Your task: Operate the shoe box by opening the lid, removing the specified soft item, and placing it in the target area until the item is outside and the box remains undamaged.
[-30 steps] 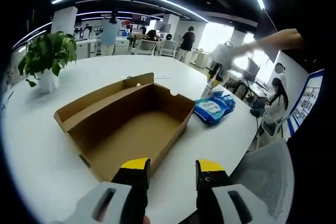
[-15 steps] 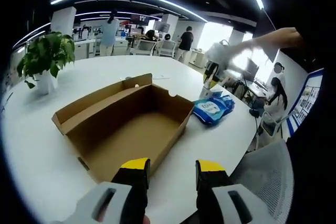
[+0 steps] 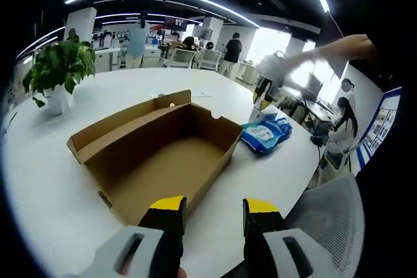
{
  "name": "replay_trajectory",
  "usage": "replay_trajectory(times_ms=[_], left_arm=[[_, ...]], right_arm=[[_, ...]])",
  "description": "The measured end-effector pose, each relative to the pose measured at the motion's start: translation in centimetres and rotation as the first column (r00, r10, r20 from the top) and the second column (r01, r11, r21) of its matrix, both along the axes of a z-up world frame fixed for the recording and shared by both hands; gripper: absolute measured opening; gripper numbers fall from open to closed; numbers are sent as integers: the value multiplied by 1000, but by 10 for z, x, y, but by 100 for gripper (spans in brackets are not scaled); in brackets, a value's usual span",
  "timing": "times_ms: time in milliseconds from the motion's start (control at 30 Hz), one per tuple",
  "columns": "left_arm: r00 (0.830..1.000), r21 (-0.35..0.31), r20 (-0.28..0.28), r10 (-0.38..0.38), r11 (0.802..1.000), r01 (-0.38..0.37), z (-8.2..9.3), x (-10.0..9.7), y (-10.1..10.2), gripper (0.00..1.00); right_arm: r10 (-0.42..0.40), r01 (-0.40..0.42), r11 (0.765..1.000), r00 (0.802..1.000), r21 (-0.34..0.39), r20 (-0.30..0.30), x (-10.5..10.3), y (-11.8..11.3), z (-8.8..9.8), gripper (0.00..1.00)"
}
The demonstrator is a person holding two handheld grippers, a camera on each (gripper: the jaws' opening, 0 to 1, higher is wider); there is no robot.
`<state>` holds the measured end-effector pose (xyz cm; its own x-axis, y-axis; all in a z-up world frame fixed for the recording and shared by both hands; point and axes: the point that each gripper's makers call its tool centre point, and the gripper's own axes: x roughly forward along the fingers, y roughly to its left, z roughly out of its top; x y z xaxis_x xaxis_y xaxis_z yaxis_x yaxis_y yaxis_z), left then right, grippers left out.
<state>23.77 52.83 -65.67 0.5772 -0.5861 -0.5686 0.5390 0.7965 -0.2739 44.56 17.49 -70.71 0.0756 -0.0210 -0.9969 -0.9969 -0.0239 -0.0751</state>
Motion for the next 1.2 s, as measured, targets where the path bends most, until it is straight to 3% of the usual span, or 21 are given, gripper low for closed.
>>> replay_trajectory(times_ms=[833, 1200], left_arm=[[1000, 0, 7, -9, 1000, 9, 3, 5, -2, 35], [999, -14, -3, -41, 999, 41, 0, 6, -12, 35]], right_arm=[[-26, 25, 999, 1000, 20, 8, 4, -7, 6, 26], [-63, 61, 997, 995, 37, 71, 2, -22, 23, 34]])
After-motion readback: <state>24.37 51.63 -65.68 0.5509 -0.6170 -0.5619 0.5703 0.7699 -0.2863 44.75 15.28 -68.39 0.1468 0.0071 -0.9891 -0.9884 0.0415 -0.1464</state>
